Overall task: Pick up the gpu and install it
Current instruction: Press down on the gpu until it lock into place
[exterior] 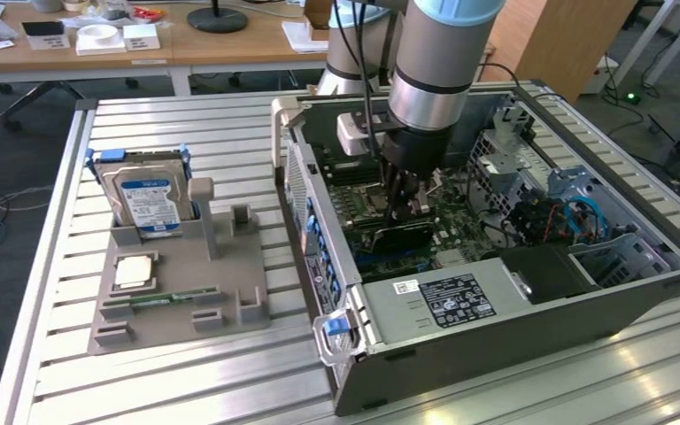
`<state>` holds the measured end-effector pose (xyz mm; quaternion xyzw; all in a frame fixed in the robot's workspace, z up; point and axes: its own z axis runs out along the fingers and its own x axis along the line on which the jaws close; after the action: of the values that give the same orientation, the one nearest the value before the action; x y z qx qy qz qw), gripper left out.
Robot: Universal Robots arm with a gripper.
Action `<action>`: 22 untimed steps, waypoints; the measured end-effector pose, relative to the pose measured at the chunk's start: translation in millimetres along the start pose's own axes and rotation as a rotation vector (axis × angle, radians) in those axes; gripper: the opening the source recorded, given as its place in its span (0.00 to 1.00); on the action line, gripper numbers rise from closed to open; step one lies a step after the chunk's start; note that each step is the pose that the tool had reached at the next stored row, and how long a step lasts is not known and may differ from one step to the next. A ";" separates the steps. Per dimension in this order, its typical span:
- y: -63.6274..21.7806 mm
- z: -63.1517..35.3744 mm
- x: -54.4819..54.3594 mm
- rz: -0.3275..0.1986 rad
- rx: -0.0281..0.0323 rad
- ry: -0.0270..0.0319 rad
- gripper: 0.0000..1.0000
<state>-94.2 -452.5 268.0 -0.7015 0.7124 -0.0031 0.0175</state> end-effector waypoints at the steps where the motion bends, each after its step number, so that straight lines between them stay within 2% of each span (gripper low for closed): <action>1: 0.0 0.3 0.0 0.000 -0.0001 0.0001 0.11; 22: 0.1 2.5 0.1 0.000 -0.0001 0.0003 0.11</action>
<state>-94.2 -452.5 265.5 -0.7015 0.7124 -0.0031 0.0174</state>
